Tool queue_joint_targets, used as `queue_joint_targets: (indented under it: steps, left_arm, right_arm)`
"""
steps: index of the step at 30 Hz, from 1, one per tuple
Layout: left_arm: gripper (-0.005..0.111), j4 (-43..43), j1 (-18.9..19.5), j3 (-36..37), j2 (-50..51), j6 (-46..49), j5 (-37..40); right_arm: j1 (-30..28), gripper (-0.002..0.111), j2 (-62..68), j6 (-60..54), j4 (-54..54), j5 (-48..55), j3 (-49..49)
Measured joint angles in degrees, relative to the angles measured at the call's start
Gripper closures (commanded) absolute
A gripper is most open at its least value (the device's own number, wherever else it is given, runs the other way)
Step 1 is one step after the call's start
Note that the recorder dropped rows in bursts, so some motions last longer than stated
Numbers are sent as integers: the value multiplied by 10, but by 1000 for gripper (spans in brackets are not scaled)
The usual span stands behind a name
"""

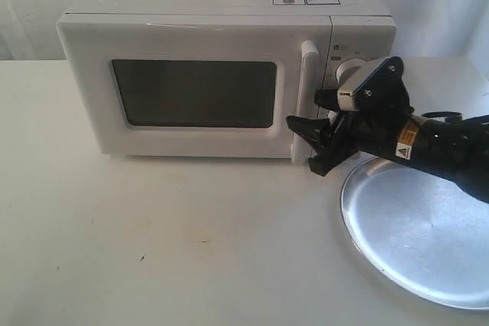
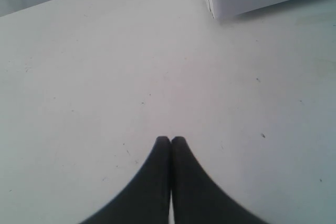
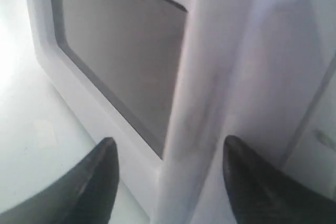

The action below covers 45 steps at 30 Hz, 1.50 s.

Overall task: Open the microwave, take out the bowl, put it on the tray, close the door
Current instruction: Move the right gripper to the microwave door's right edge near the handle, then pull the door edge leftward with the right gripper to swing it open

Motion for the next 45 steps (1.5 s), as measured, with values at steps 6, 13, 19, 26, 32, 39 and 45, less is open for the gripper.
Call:
queue_joint_targets:
  steps: [6,13,19,26,32,39,45]
  left_arm:
    - [107,0,0,0,0,0,0]
    - [107,0,0,0,0,0,0]
    - [107,0,0,0,0,0,0]
    - [107,0,0,0,0,0,0]
    - [107,0,0,0,0,0,0]
    - [107,0,0,0,0,0,0]
    - [107,0,0,0,0,0,0]
  right_arm:
    - [48,108,17,37,14,64,-31]
    - [50,108,-7,33,21,84,-7]
    - [76,102,-123,34,-98,105,85]
    - [68,60,-277,261,-201,248,150]
    - [68,86,-337,307,-398,2,180]
    - [68,77,-376,168,-87,263,161]
    - [67,44,-327,10,31,231,156]
